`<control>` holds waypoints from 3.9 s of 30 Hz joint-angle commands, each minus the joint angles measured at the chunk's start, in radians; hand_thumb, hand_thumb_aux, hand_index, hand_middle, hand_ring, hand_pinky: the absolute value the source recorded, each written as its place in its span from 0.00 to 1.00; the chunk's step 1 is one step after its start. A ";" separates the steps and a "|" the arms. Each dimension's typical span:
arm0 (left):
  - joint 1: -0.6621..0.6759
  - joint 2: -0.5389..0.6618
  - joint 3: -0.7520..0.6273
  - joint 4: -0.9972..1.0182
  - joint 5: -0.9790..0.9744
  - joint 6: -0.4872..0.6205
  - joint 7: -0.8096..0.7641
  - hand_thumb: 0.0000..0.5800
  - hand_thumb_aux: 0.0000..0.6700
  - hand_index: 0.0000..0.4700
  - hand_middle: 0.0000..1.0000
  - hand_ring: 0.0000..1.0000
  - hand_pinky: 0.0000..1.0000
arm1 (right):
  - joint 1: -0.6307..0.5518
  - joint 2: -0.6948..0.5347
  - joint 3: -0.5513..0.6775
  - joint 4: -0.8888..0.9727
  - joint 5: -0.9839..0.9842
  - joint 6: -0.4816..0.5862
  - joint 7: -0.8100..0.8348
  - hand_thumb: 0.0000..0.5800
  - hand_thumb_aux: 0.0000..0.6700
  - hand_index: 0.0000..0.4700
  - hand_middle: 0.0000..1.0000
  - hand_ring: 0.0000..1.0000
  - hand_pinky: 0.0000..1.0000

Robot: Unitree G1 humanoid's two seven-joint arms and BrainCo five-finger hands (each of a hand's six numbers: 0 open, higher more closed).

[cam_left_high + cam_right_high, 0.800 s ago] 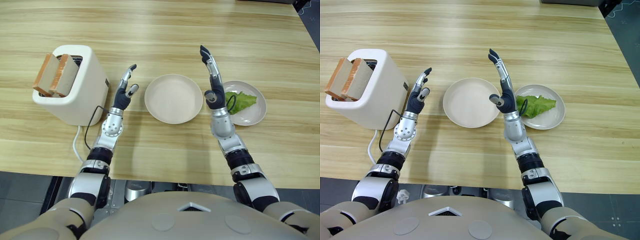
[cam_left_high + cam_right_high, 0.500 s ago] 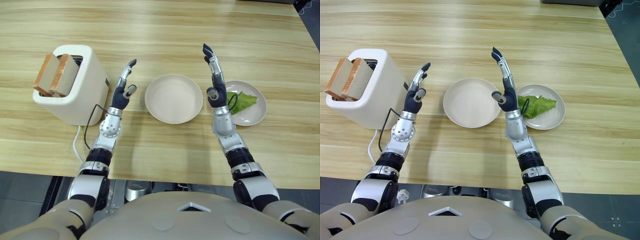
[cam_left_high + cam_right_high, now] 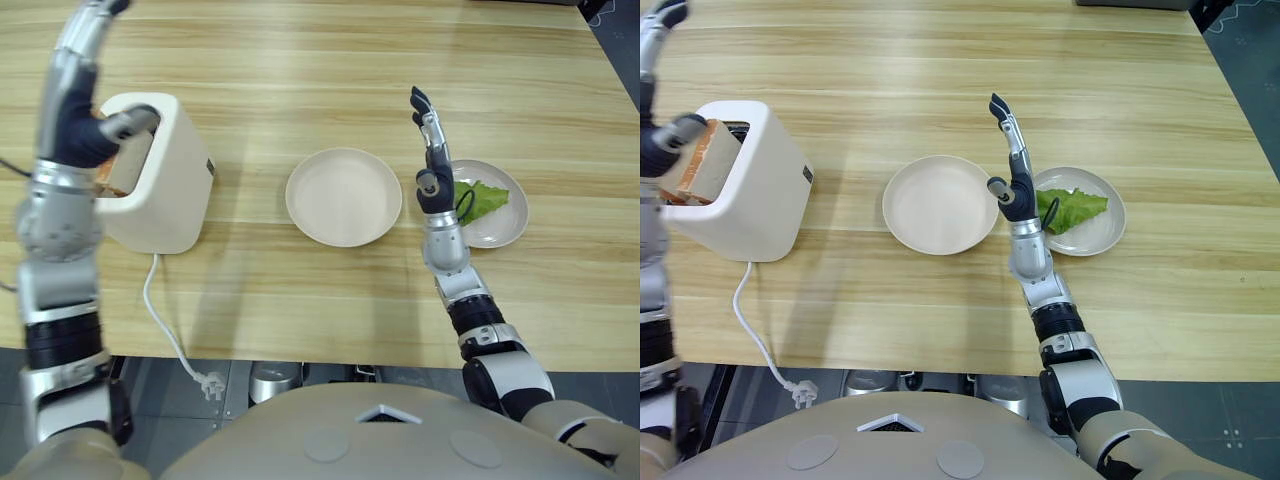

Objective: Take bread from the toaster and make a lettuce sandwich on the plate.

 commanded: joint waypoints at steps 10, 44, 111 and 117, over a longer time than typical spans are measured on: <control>0.012 0.141 -0.059 0.561 0.157 0.092 0.097 0.08 0.04 0.04 0.00 0.00 0.00 | 0.009 -0.018 -0.027 0.049 0.009 0.009 -0.006 0.00 0.00 0.00 0.00 0.00 0.00; -0.230 0.039 -0.116 0.299 -0.037 -0.172 0.275 1.00 1.00 0.98 1.00 1.00 1.00 | -0.084 -0.030 -0.018 0.227 -0.017 -0.050 -0.032 0.00 0.00 0.00 0.00 0.00 0.00; -0.633 -0.672 -0.433 1.301 -0.082 -0.185 0.179 0.00 0.00 0.00 0.00 0.00 0.00 | -0.403 -0.601 0.675 0.654 -0.732 0.408 -0.314 1.00 1.00 0.98 0.00 0.00 0.00; -0.616 -0.604 -0.453 1.237 -0.026 -0.295 0.295 0.00 0.00 0.00 0.00 0.00 0.00 | -0.406 -0.604 0.658 0.639 -0.695 0.381 -0.318 1.00 1.00 0.98 0.00 0.00 0.00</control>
